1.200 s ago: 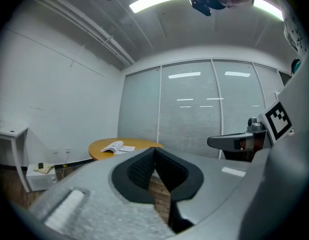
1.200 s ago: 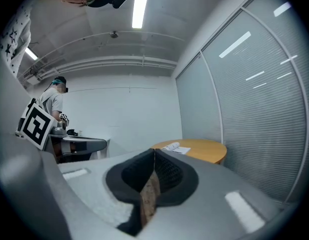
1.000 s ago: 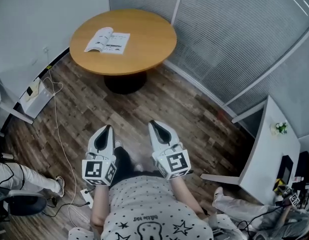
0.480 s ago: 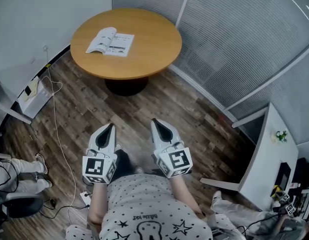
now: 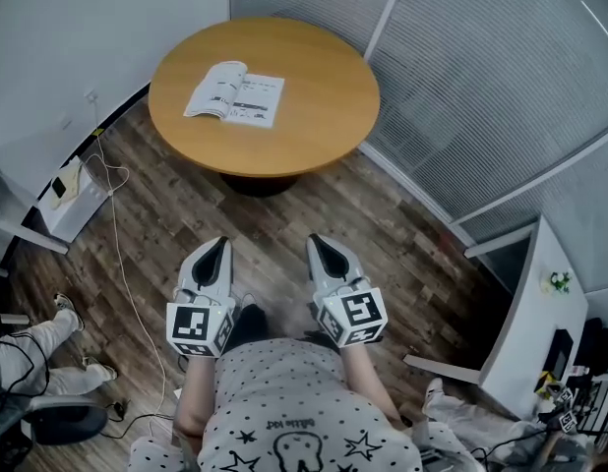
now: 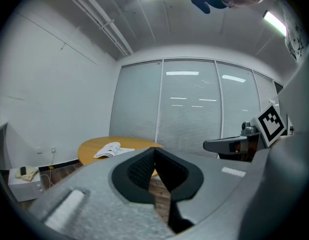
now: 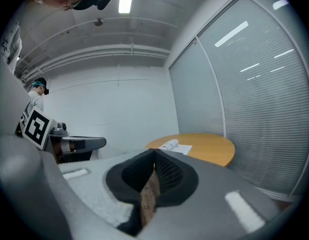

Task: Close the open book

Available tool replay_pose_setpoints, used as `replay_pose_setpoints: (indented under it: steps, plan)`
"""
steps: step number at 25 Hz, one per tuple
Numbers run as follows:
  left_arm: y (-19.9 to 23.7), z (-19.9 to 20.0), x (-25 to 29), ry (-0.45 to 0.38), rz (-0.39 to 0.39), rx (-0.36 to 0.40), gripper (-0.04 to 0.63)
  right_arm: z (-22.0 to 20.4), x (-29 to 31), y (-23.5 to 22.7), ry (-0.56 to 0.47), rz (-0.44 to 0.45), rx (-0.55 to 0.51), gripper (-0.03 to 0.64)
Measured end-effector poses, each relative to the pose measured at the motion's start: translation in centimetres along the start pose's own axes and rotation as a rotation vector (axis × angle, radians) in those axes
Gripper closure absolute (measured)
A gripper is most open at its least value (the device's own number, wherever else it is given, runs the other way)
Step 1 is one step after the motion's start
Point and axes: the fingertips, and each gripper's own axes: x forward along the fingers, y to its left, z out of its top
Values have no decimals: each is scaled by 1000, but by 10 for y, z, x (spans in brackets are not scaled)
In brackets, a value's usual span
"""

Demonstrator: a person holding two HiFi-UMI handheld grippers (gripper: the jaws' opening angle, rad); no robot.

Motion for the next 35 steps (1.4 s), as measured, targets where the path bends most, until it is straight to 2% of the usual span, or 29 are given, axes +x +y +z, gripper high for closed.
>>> replay_pose_setpoints:
  steps: [7, 16, 29, 35]
  plan:
    - [49, 8, 20, -6, -42, -4, 586, 5, 46, 3, 18, -57, 6, 614]
    - [100, 5, 27, 9, -6, -13, 586, 12, 81, 23, 0, -91, 18, 614]
    - [129, -2, 38, 30, 4, -33, 586, 9, 104, 25, 18, -114, 32, 614]
    - [147, -2, 45, 26, 42, -49, 586, 10, 121, 21, 41, -100, 11, 614]
